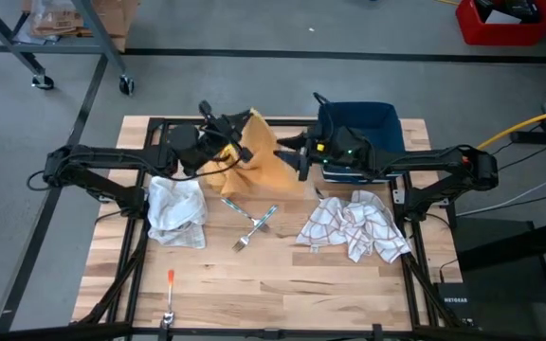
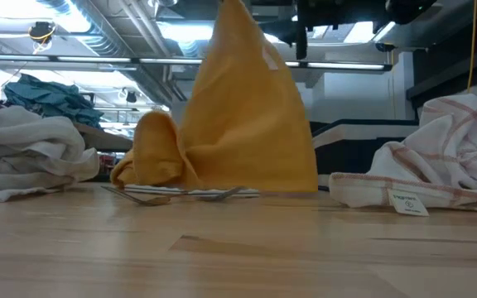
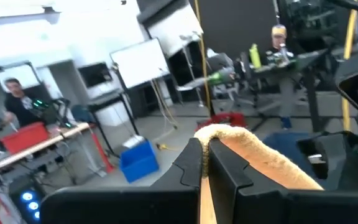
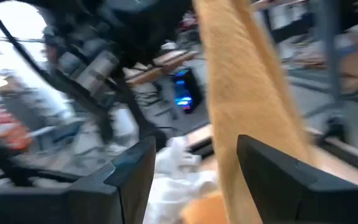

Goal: Fold towel
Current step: Fold the yellow towel

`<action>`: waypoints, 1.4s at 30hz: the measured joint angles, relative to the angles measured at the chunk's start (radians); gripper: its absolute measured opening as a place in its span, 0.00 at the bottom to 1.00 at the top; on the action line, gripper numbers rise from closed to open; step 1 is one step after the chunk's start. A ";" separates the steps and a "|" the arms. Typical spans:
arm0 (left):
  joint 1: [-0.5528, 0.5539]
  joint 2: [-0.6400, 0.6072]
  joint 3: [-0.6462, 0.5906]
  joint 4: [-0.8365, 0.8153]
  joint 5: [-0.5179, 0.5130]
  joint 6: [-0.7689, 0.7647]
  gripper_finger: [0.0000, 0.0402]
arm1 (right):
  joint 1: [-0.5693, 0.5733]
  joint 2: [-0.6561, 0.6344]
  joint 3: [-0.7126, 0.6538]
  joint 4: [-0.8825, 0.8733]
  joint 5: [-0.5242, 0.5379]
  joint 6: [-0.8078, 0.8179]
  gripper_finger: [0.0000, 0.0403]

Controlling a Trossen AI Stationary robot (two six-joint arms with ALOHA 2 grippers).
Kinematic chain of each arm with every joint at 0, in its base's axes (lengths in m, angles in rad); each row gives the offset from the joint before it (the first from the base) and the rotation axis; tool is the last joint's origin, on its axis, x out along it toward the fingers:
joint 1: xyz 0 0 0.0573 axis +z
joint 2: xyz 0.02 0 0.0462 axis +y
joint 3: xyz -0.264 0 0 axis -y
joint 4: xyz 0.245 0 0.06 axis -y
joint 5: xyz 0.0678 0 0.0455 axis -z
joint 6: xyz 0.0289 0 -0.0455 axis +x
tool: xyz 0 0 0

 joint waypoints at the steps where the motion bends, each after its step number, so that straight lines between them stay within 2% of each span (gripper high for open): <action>1: 0.004 0.000 0.009 0.003 0.000 0.008 0.00 | 0.000 -0.002 0.001 0.000 0.031 -0.012 0.58; 5: 0.023 -0.001 0.042 0.005 -0.001 0.037 0.00 | 0.000 -0.010 0.001 -0.079 0.070 -0.024 0.58; 9: 0.035 -0.001 0.066 0.003 -0.002 0.068 0.00 | 0.023 -0.011 0.001 -0.243 0.079 -0.023 0.58; 16: 0.029 -0.001 0.096 0.004 -0.001 0.088 0.00 | 0.053 -0.011 0.000 -0.544 0.237 -0.027 0.58; 20: 0.022 -0.001 0.106 0.001 -0.001 0.093 0.00 | 0.051 -0.011 0.000 -0.642 0.239 -0.026 0.58; 26: 0.002 -0.001 0.141 0.001 -0.001 0.095 0.00 | 0.051 0.007 0.000 -0.720 0.238 -0.026 0.58; 29: -0.008 -0.001 0.167 0.003 -0.001 0.101 0.00 | 0.051 0.017 0.000 -0.733 0.205 -0.025 0.58; 38: -0.049 -0.002 0.228 0.003 -0.002 0.213 0.00 | 0.051 0.027 0.000 -0.734 0.186 -0.027 0.58; 42: -0.070 -0.002 0.243 0.000 -0.042 0.259 0.00 | 0.051 0.027 0.000 -0.758 0.186 -0.029 0.58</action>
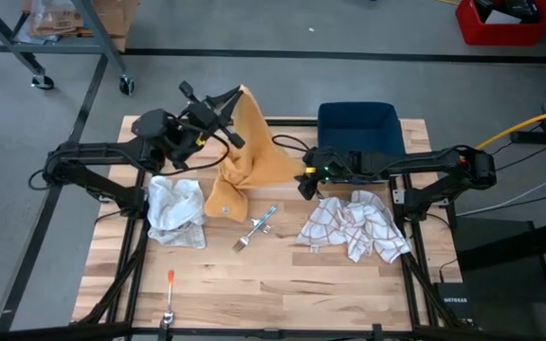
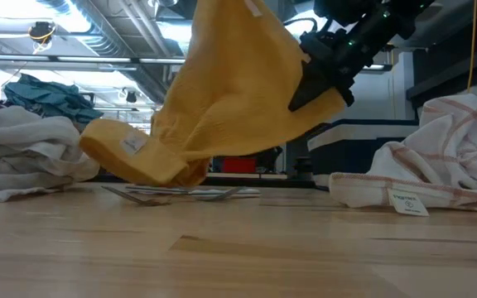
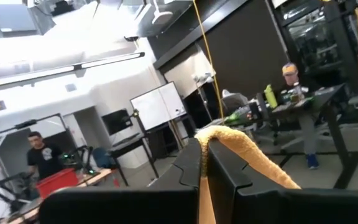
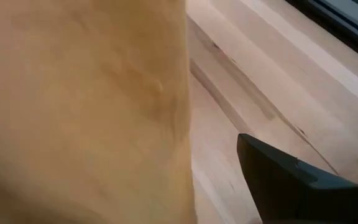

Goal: Fold towel
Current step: Fold the yellow towel

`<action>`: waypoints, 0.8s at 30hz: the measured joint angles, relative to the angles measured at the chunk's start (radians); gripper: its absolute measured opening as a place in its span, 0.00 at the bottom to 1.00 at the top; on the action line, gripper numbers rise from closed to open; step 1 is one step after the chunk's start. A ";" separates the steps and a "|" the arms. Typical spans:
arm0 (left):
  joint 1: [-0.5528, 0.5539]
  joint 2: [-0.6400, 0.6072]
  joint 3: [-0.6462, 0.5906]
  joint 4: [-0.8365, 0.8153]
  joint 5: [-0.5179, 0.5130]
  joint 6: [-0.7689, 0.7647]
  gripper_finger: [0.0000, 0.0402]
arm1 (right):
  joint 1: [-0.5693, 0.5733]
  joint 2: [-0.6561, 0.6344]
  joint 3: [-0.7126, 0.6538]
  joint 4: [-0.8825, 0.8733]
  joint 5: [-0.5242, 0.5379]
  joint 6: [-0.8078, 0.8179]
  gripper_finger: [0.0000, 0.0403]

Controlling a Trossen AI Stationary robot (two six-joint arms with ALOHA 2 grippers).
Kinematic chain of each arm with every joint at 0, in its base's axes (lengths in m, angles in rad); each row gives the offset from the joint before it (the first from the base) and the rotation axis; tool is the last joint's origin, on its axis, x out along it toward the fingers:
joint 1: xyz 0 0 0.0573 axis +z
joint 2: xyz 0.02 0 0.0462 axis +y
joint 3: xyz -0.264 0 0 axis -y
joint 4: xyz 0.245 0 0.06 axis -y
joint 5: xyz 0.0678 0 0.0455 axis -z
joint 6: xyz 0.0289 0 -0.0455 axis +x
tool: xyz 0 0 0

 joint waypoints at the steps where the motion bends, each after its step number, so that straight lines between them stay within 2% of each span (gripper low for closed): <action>1: -0.004 -0.001 0.000 -0.001 -0.014 0.014 0.00 | 0.000 0.000 0.000 -0.004 0.000 0.000 0.58; 5: -0.023 -0.006 0.000 -0.023 -0.070 0.043 0.00 | 0.000 0.000 0.000 -0.027 0.000 0.001 0.58; 15: -0.061 -0.006 0.000 -0.029 -0.137 0.099 0.00 | 0.000 0.000 0.000 -0.030 0.000 0.002 0.58; 24: -0.092 -0.009 -0.001 -0.029 -0.143 0.109 0.00 | 0.000 0.003 0.000 -0.033 0.002 0.002 0.56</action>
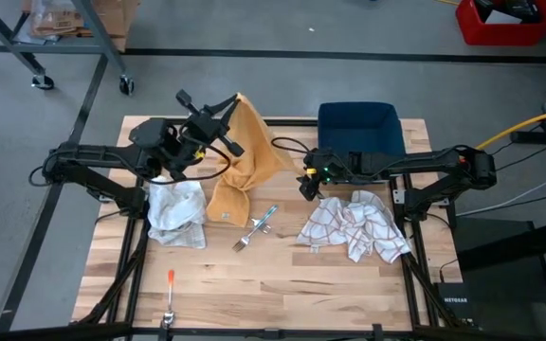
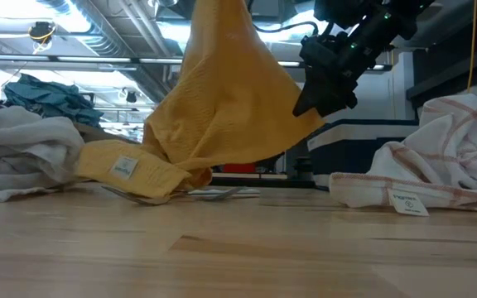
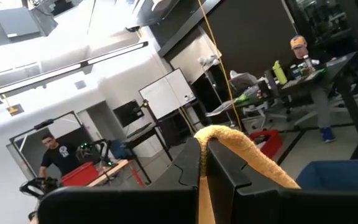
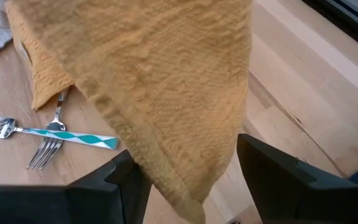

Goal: Fold towel
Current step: Fold the yellow towel

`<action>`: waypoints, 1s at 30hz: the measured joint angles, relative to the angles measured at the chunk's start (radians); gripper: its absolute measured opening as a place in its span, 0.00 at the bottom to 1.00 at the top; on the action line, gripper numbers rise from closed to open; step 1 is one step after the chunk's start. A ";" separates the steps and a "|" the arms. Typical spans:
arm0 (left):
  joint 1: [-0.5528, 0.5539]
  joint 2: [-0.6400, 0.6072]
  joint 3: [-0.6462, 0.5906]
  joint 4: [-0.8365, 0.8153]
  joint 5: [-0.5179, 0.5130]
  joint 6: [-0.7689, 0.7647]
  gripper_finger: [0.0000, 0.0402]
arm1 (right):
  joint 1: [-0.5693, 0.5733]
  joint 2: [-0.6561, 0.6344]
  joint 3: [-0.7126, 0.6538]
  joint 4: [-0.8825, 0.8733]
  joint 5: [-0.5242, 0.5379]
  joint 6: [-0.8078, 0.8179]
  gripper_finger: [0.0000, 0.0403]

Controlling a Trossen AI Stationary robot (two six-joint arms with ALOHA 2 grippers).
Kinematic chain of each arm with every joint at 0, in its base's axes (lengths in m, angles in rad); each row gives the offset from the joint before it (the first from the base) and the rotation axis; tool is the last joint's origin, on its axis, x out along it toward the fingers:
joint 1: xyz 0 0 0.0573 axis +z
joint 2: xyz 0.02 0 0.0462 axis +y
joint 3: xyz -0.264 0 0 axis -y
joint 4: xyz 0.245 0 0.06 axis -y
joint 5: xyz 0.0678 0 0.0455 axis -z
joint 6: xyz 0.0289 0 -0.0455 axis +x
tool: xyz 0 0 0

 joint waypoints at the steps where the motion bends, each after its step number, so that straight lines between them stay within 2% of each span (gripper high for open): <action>1: -0.003 -0.001 0.000 0.001 0.000 0.000 0.00 | 0.000 0.000 0.000 -0.003 0.002 0.000 0.54; 6: -0.010 -0.017 0.000 0.002 0.000 -0.001 0.00 | 0.000 0.000 0.000 -0.016 0.007 0.000 0.38; 13: -0.015 -0.041 0.000 0.002 0.000 -0.002 0.00 | 0.000 0.000 0.000 -0.013 -0.002 -0.004 0.04; 18: -0.016 -0.048 0.000 0.002 0.000 -0.001 0.00 | 0.000 -0.005 0.008 0.022 -0.025 -0.021 0.04; 21: -0.014 -0.052 0.000 0.009 0.000 0.028 0.00 | 0.000 -0.014 0.061 0.025 -0.008 -0.063 0.02; 25: -0.013 -0.053 -0.001 0.076 -0.004 0.089 0.00 | 0.000 -0.016 0.200 0.005 0.087 -0.164 0.02; 30: -0.013 -0.060 -0.001 0.274 -0.004 0.221 0.00 | 0.000 -0.016 0.410 -0.041 0.254 -0.352 0.02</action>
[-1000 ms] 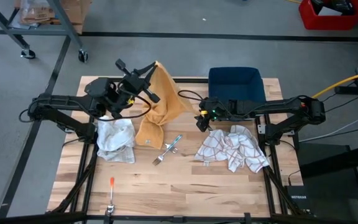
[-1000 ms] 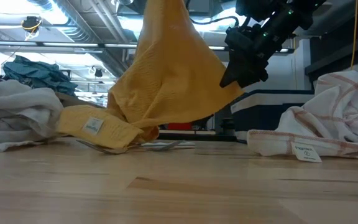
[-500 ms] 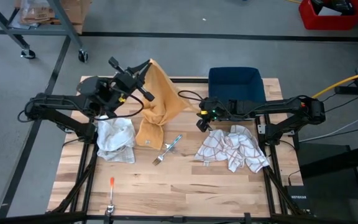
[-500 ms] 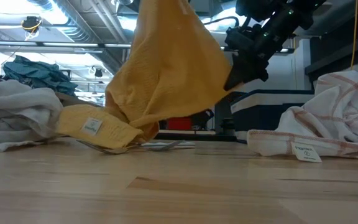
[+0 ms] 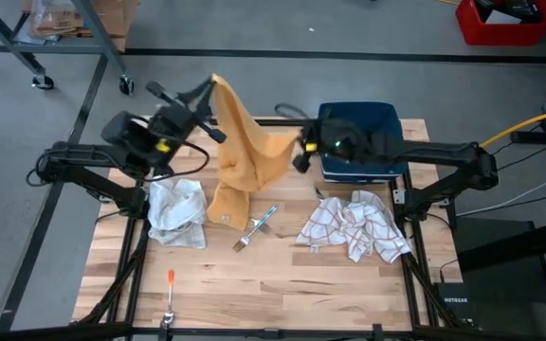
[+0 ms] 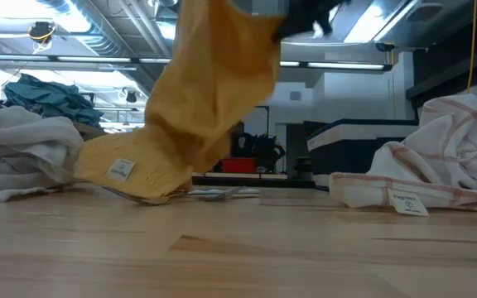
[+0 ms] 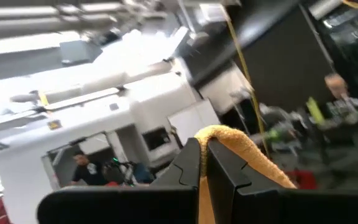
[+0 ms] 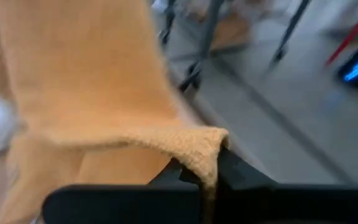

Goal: Fold towel
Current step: Fold the yellow towel

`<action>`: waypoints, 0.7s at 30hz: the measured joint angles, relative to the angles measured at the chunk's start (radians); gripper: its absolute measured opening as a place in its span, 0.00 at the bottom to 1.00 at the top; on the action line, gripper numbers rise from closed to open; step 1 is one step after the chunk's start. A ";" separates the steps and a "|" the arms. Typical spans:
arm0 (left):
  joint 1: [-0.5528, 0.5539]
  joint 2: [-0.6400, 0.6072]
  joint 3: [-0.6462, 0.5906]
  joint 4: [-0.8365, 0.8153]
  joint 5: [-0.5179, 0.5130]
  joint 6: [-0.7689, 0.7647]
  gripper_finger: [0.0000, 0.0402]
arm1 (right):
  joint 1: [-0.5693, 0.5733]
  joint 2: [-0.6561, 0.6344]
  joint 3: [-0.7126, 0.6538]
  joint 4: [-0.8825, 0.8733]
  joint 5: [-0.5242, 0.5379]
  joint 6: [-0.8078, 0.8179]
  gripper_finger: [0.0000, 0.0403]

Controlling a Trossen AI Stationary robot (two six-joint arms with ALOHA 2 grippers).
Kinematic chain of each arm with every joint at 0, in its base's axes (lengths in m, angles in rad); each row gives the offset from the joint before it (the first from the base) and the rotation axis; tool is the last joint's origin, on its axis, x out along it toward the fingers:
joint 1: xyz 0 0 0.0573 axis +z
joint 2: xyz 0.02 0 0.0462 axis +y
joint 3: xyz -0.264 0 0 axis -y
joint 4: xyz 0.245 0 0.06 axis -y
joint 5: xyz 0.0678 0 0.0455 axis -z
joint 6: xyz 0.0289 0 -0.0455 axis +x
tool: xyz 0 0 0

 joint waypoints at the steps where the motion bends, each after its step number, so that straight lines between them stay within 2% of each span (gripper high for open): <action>1: 0.000 -0.001 0.000 0.043 0.000 0.029 0.00 | 0.000 0.000 0.043 -0.010 0.030 -0.028 0.02; 4: 0.000 -0.006 0.000 0.168 0.000 0.102 0.00 | -0.011 -0.001 0.160 -0.023 0.102 -0.122 0.01; 8: 0.000 -0.023 0.000 0.275 0.013 0.166 0.00 | -0.043 0.000 0.295 -0.024 0.111 -0.197 0.01; 14: 0.028 -0.032 0.080 0.303 0.051 0.178 0.00 | -0.119 -0.002 0.437 -0.016 0.108 -0.232 0.01; 21: 0.111 -0.023 0.213 0.282 0.098 0.164 0.00 | -0.241 -0.002 0.498 0.099 -0.057 -0.251 0.01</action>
